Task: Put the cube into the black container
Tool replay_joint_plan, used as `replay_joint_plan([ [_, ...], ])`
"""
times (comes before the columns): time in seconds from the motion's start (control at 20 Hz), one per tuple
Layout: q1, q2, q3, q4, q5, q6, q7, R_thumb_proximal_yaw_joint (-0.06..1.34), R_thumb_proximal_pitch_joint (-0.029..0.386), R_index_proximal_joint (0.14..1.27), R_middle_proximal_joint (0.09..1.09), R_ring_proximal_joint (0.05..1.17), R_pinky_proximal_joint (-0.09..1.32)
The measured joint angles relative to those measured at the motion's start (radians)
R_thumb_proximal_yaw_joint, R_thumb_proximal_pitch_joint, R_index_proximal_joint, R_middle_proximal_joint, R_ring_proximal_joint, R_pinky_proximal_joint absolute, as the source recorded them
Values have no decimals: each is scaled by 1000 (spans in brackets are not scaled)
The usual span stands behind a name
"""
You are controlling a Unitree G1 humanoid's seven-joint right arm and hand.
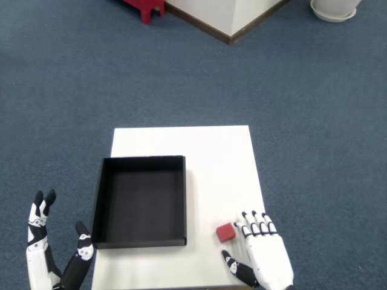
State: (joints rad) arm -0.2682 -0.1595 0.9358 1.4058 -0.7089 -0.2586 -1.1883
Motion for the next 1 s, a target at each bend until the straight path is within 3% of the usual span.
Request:
replay_joint_plan([
  [1.0,-30,0,28,-19,22,20,37,719,42,396,127,98,-66],
])
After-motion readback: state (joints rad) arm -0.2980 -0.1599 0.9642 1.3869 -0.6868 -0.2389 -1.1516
